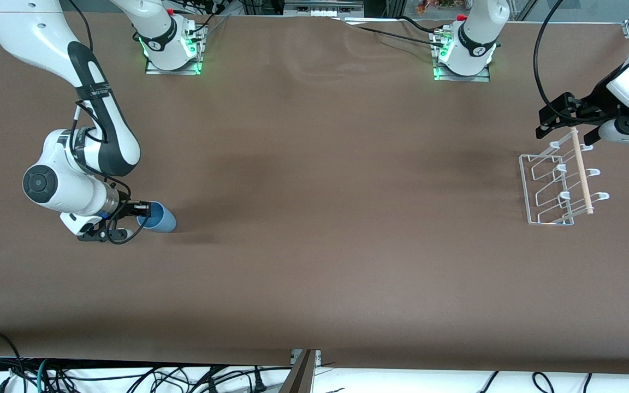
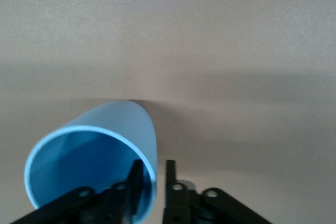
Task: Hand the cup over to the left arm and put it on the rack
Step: 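Close the right gripper on the blue cup's base and lift it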
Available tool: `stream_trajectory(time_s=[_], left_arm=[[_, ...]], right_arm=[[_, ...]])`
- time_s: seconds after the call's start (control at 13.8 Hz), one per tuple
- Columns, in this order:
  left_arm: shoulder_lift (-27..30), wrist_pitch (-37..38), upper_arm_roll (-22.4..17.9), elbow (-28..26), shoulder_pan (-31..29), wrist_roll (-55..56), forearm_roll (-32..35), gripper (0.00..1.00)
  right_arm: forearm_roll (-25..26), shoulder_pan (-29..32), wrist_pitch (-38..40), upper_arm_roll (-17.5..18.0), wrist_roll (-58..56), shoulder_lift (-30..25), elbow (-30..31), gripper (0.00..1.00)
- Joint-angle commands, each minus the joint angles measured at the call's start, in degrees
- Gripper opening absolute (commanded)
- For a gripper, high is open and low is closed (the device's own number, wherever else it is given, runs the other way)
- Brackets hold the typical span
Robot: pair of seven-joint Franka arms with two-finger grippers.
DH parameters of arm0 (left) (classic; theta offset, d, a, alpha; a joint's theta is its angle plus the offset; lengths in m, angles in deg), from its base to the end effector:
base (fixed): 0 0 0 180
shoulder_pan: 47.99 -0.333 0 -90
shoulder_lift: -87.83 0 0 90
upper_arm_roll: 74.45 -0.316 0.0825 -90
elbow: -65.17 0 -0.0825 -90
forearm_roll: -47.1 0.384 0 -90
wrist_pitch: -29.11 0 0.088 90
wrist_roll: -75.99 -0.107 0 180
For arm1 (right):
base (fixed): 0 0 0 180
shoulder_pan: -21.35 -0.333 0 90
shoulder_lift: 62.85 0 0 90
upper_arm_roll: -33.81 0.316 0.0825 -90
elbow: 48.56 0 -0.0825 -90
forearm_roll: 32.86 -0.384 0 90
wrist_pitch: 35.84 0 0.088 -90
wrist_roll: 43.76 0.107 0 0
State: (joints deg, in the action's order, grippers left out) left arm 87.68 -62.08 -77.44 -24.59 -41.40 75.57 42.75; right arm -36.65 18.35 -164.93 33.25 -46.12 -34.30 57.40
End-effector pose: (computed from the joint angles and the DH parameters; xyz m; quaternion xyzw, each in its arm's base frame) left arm 0.5560 -0.0430 0.6272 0.9986 -0.0347 0.0101 0.0382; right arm 0.6320 0.0291 0.2460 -0.9984 -0.0203 0.0472 0.0223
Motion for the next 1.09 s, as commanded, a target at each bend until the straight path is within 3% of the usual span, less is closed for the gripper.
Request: stream_trajectory(time_s=[0.0,0.22,0.51,0.73,1.02], left_arm=[[-0.82,0.93,-0.44,1.33,0.44,-0.81,1.28,1.00],[-1.70,0.84,-0.53,1.77,0.36,-0.64,1.28,1.00],[-3.19,1.19,-0.61,4.41,0.44,-0.11,1.28,1.00],[-3.28,1.19,-0.70,4.50,-0.17,-0.11,1.19,1.00],[-3.72,1.19,-0.17,4.41,0.35,0.24,1.10,1.00]], right_arm=[[-1.57,0.63,-0.29,0.65,-1.07,0.71,-1.46,0.00],[-4.64,0.28,1.98,1.60,-1.07,0.80,-5.58,0.00],[-13.24,-2.00,12.26,3.11,-0.63,1.50,-15.07,0.00],[-19.21,-5.86,14.48,3.19,0.51,1.50,-18.51,0.00],[-27.49,-13.33,14.39,3.19,15.59,1.33,-23.07,0.00]])
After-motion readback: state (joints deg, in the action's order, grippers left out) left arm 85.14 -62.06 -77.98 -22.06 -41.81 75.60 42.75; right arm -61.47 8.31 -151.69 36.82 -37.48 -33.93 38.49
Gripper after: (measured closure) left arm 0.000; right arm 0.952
